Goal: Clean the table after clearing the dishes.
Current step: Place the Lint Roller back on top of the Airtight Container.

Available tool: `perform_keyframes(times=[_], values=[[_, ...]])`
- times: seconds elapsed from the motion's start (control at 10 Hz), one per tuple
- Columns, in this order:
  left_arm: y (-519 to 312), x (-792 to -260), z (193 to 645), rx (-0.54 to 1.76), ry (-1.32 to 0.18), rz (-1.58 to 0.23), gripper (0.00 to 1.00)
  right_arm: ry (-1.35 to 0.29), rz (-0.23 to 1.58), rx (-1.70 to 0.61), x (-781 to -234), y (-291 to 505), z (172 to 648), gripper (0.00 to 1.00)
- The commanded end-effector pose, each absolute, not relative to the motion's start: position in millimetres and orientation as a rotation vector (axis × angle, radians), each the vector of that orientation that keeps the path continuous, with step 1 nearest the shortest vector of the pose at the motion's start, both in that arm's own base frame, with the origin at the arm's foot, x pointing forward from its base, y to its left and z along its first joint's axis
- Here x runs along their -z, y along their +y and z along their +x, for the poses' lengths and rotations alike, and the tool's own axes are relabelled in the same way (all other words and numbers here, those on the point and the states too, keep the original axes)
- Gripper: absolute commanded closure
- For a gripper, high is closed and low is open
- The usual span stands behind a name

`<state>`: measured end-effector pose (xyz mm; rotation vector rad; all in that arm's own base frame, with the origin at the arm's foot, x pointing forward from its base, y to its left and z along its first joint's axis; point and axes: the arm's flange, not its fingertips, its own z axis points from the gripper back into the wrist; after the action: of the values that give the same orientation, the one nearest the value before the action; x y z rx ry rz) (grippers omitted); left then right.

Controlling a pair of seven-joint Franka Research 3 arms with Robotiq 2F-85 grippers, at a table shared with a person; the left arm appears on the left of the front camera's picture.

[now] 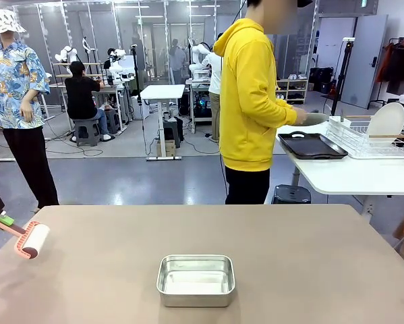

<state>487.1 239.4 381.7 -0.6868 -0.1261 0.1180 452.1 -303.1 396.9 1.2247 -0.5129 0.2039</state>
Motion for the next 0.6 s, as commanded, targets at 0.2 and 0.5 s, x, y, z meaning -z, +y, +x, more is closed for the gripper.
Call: perform_keyframes(times=[0.2, 0.5], values=[[243, -384, 488, -0.11, -0.141, -0.696, 0.79, -0.524, 1.23, -0.205, -399, -298, 448, 0.0], [229, -400, 485, 0.018, -0.17, -0.652, 0.79, -0.524, 1.23, -0.205, -399, -298, 448, 0.0]])
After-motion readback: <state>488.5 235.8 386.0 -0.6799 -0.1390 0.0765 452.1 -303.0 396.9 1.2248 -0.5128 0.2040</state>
